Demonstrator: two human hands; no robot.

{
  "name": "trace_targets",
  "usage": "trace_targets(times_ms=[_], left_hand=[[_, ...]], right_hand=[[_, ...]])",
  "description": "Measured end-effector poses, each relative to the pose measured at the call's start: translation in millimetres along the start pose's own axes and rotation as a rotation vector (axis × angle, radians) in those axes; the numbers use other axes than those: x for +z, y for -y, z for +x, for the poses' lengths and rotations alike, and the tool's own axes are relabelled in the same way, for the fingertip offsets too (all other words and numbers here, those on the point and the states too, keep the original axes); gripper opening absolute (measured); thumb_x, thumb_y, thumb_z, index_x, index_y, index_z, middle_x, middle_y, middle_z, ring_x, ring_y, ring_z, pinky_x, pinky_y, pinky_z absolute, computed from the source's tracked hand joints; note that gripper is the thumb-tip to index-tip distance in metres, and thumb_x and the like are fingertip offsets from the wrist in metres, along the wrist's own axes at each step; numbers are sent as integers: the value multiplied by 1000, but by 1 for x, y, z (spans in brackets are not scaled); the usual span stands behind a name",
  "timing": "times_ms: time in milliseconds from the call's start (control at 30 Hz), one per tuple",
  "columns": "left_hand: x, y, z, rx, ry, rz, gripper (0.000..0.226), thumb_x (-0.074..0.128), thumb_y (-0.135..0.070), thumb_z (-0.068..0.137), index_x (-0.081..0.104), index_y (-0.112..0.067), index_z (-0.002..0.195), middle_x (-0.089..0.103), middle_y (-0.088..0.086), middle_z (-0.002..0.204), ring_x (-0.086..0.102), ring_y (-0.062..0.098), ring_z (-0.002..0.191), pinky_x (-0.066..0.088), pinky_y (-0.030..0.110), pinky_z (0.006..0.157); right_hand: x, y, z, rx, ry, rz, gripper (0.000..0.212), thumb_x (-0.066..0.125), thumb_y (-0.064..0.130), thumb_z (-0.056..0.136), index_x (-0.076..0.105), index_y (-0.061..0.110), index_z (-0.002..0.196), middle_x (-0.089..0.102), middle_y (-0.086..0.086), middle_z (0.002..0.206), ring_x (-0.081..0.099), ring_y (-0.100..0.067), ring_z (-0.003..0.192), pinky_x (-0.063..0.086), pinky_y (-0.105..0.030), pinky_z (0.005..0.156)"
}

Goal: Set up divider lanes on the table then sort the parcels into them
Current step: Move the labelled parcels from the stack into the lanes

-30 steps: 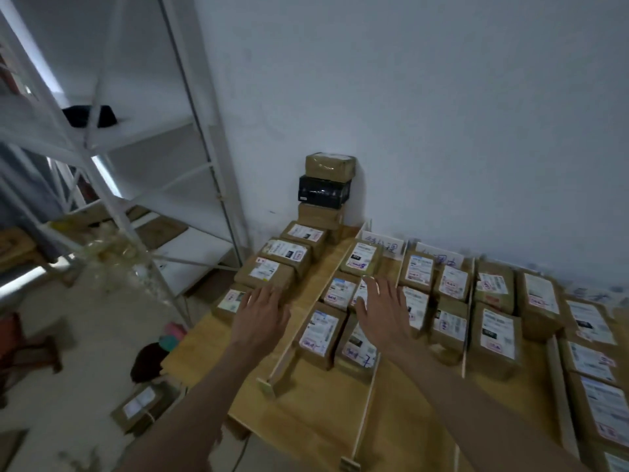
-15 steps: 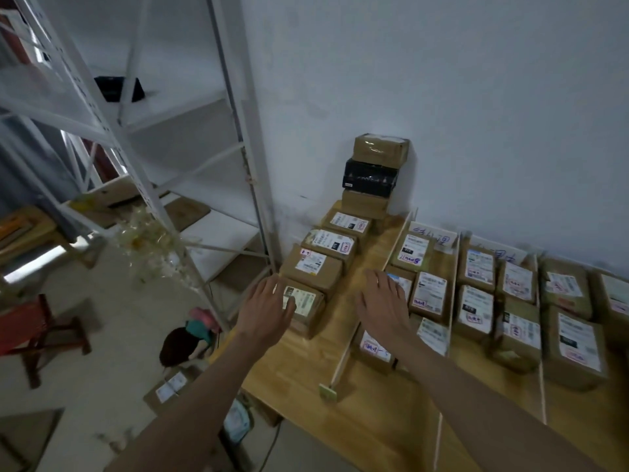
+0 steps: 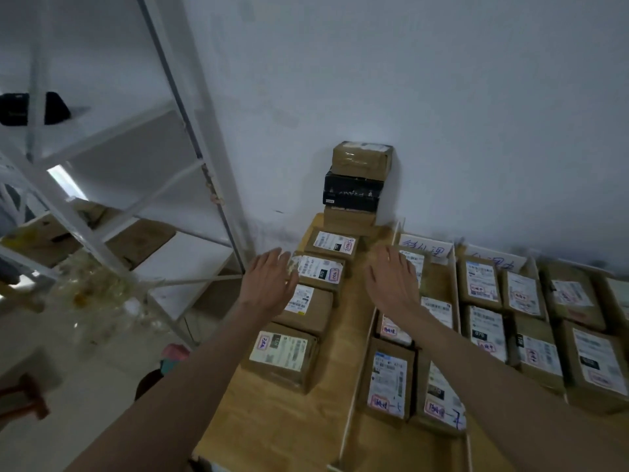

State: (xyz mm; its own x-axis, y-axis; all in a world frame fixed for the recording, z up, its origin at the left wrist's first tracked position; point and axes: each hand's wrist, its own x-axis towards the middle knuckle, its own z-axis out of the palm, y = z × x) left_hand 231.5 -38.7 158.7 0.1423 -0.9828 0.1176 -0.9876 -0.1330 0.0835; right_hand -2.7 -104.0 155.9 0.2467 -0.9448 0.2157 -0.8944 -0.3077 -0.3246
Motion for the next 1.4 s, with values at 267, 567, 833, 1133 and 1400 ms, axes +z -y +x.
trace_targets(times_ms=[267,567,833,1133,1400], left_hand=[[-5,-3,111,137,-24,-13,54,27,-45,104,37,-16,148,38,8,154,34,25,142,18,42,119],[-9,-1,252,273,-135,-72,49,34,-40,102,48,-12,140,52,9,141,50,27,127,31,41,112],[7,-5,350,294,-94,-63,51,32,-41,102,43,-10,141,51,10,139,50,28,124,33,40,108],[36,-31,414,45,144,-787,59,39,-42,101,32,-12,150,43,11,148,45,27,130,40,43,107],[23,-48,375,-112,12,-1259,28,50,-35,99,49,-19,122,59,0,120,56,13,102,51,37,90]], right_hand=[[-12,-8,75,80,-96,-42,37,42,26,99,46,13,133,54,-11,130,54,-28,114,43,-42,96],[-13,-2,178,218,-114,-80,46,40,31,103,35,15,145,48,-11,142,49,-28,127,38,-43,108],[8,-3,266,235,-95,-73,41,36,31,104,38,11,140,51,-11,133,53,-27,117,43,-42,99],[35,-15,328,461,-48,407,63,43,28,102,10,10,152,48,-18,138,56,-35,116,49,-49,97],[24,-8,308,514,-317,652,62,56,35,97,27,15,149,38,-7,146,44,-26,131,43,-43,106]])
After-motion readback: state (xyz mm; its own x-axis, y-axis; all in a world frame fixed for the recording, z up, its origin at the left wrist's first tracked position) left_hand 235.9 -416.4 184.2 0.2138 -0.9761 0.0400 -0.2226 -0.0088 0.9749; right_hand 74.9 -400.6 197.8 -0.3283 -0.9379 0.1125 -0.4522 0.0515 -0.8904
